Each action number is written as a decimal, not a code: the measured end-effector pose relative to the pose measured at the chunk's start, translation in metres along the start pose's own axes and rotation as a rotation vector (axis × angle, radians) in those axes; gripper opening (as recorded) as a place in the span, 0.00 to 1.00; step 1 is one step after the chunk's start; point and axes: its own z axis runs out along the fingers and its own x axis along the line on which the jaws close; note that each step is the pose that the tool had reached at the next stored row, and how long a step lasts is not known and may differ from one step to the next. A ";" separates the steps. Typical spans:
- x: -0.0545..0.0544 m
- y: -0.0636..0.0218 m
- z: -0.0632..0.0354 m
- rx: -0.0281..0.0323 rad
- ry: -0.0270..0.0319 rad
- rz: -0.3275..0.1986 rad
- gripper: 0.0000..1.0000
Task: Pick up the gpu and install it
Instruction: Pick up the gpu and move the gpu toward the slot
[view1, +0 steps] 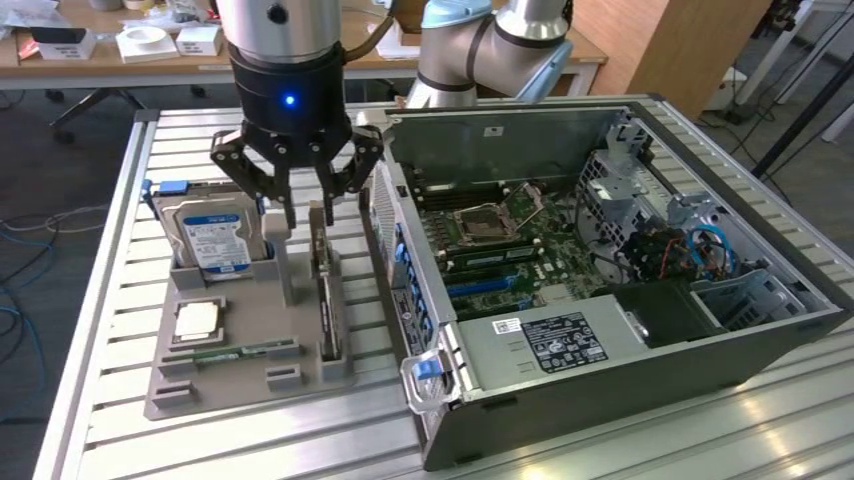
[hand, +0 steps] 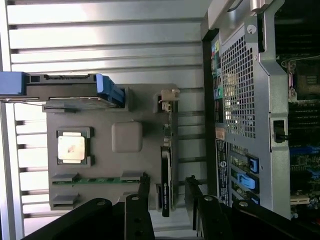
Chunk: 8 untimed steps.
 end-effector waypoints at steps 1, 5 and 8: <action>0.000 -0.0001 0.0019 -0.0001 -0.0001 0.000 0.42; 0.000 -0.0004 0.0097 0.0000 -0.0001 0.000 0.42; 0.000 -0.0007 0.0151 -0.0001 -0.0001 0.000 0.42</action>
